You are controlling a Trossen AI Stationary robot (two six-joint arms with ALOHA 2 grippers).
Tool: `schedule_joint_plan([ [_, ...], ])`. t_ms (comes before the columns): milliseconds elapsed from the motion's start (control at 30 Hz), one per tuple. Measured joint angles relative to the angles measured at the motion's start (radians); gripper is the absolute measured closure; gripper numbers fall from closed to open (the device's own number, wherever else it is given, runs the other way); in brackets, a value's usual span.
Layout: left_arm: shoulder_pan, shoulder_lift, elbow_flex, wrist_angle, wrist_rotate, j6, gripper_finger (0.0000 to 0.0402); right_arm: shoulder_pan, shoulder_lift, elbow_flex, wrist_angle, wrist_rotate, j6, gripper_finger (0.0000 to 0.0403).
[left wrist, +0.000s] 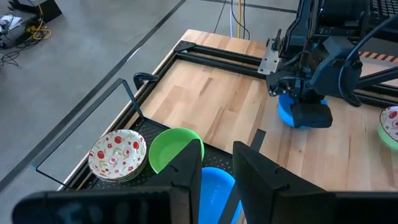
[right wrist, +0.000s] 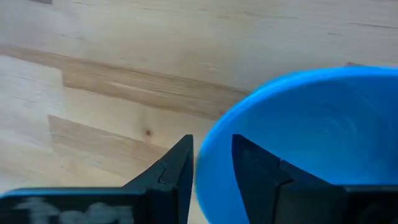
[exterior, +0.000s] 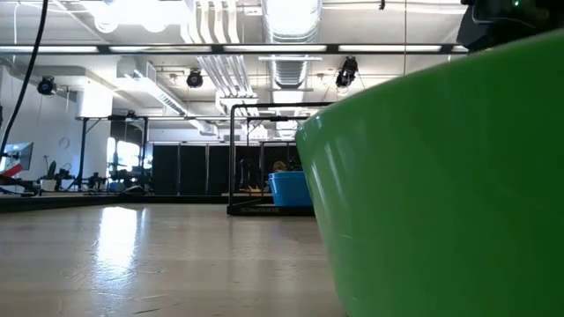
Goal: Pick & Place Mini bowls
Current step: Stack the blue bowl on the blue bowl on the shelf
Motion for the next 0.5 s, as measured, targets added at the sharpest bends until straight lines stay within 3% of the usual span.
schedule_joint_plan([
  [267,0.000,0.000,0.000,0.000,0.000,-0.001,0.0317,0.000,0.000,-0.012,0.023,-0.001,0.005,0.0299],
  [500,0.000,0.000,0.000,0.000,0.000,-0.004,0.0317,0.000,0.000,-0.032,0.022,-0.008,-0.028,0.0333],
])
